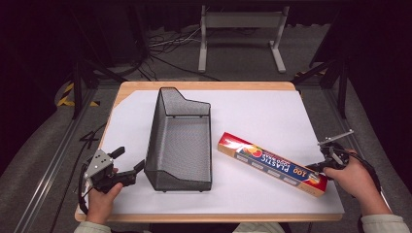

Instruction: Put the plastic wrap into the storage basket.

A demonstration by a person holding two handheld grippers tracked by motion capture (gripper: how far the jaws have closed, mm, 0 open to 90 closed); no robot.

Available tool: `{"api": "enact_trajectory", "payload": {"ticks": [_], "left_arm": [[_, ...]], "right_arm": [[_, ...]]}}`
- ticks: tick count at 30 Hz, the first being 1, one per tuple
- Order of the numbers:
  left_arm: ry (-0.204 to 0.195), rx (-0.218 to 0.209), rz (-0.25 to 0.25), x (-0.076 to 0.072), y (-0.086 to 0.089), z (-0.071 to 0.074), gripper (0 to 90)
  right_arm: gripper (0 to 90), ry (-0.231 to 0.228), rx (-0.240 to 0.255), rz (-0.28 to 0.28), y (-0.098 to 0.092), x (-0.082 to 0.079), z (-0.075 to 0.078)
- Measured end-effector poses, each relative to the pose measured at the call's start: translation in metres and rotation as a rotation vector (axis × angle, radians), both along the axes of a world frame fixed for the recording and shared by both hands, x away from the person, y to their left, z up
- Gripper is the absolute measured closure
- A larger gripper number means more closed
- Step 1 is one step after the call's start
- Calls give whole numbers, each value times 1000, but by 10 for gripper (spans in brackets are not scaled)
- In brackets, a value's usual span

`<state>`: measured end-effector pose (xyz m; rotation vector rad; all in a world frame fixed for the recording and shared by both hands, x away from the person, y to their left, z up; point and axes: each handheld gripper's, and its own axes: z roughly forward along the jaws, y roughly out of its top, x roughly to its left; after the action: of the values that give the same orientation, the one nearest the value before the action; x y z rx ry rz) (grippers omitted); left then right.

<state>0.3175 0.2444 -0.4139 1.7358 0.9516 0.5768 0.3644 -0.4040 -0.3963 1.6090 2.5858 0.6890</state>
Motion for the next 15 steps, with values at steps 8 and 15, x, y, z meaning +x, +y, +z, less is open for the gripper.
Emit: {"api": "enact_trajectory", "payload": {"ticks": [8,15], "left_arm": [[-1,-4,6,-1,2,0,137],[-1,-2,5,-1,2,0,137]], "right_arm": [[698,-152,-3,9,5,2,11],[471,-358,70,76,15,1,33]]}}
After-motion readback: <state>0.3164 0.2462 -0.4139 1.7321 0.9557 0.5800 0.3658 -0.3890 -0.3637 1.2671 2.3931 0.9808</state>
